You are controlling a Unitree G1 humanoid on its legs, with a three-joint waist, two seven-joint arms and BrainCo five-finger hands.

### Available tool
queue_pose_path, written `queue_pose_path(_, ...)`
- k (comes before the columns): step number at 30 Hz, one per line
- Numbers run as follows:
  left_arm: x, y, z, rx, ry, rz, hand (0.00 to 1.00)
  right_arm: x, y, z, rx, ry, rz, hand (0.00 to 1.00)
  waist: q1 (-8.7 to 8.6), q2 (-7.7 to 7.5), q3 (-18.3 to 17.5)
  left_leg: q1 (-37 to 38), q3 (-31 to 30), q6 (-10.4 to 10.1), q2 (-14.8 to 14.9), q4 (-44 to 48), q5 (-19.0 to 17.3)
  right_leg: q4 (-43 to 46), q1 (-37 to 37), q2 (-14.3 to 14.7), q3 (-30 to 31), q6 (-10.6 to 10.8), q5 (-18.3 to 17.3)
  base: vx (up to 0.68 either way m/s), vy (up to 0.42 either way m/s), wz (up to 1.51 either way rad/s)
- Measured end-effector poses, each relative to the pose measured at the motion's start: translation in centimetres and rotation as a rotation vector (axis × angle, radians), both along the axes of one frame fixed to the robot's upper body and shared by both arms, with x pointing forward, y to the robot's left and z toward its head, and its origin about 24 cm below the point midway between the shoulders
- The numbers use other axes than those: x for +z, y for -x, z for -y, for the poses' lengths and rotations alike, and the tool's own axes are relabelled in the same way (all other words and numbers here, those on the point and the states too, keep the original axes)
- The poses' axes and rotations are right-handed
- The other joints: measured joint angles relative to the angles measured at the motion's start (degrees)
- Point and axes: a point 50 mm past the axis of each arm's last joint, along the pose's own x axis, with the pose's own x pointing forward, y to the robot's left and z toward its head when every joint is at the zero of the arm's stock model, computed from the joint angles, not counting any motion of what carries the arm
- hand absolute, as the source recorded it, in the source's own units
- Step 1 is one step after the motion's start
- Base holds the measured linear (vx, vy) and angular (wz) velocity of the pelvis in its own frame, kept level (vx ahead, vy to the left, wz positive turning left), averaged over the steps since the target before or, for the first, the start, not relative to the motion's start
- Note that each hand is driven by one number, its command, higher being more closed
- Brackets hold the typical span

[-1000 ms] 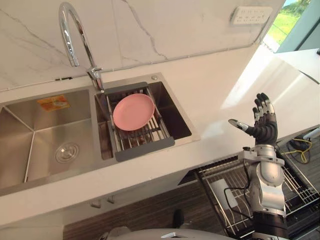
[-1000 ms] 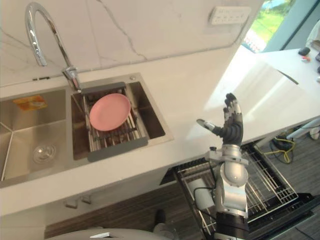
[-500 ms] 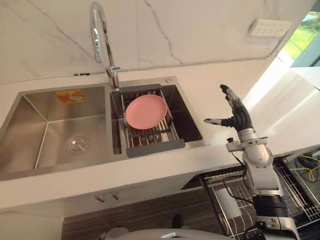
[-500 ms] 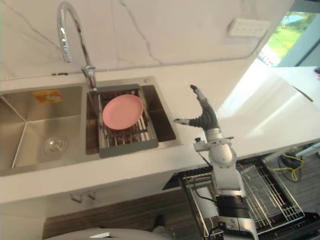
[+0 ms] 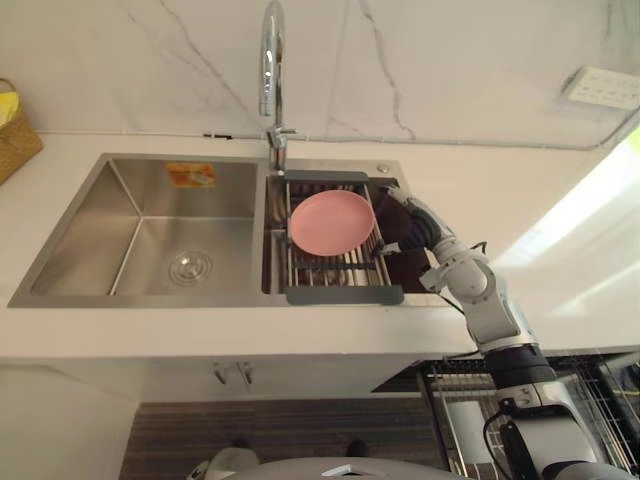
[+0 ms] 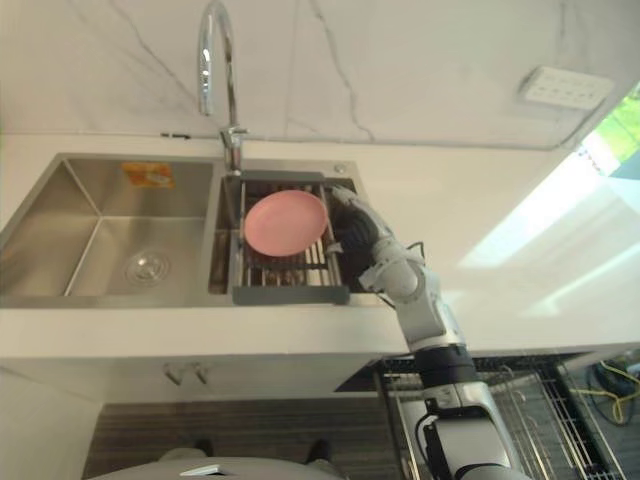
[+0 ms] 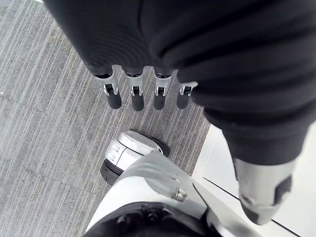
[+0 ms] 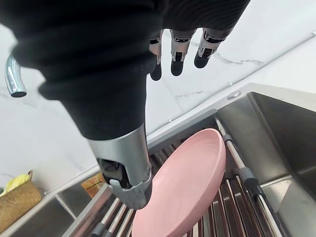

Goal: Walk over to the sink, pick up the cup, carry it to the dishwasher, place the cup inside the dishwasher, then close the dishwasher door

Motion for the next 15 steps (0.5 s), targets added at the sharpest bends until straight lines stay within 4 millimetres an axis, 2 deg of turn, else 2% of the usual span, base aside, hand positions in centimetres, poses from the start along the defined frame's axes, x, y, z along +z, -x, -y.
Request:
queue_pose_path(5,0.1,0.0,-0.1,-0.002,0.009,-0.006,0.00,-0.6,-1.2,0.5,-0.035,0.120,-0.051,0.00,0.73,-0.66,0.2,-0.3,-1.2,0.0,-0.3,-0.5,0.5,0.0,0.3,-0.3,-0.9,0.1,-0.1,-0.02,0.003,0.13)
queue_pose_path(9,0.1,0.1,-0.1,-0.003,0.018,-0.001,0.00,-1.7,-1.7,0.1,-0.028,0.256,-0.092,0.00,1.24,-1.10,0.4,-0.6,-2.1,0.0,-0.4,-0.8,0.9,0.0,0.4,-0.3,-1.8,0.1,-0.2,-0.01,-0.005,0.12)
queue_pose_path(12,0.2,-0.1,-0.1,-0.006,0.021,0.009,0.00,-2.8,-2.2,0.6,-0.050,0.363,-0.128,0.00,2.12,-1.17,0.5,-0.9,-2.8,0.0,-0.4,-0.8,1.1,0.0,0.4,-0.3,-2.4,0.1,-0.2,0.00,-0.002,0.10)
queue_pose_path(15,0.2,-0.1,-0.1,-0.007,0.022,0.008,0.00,-3.2,-2.4,0.1,-0.021,0.465,-0.122,0.00,2.18,-1.31,0.6,-0.8,-3.2,0.0,-0.5,-0.8,1.2,0.0,0.9,-0.3,-2.9,0.1,-0.3,-0.01,-0.002,0.09)
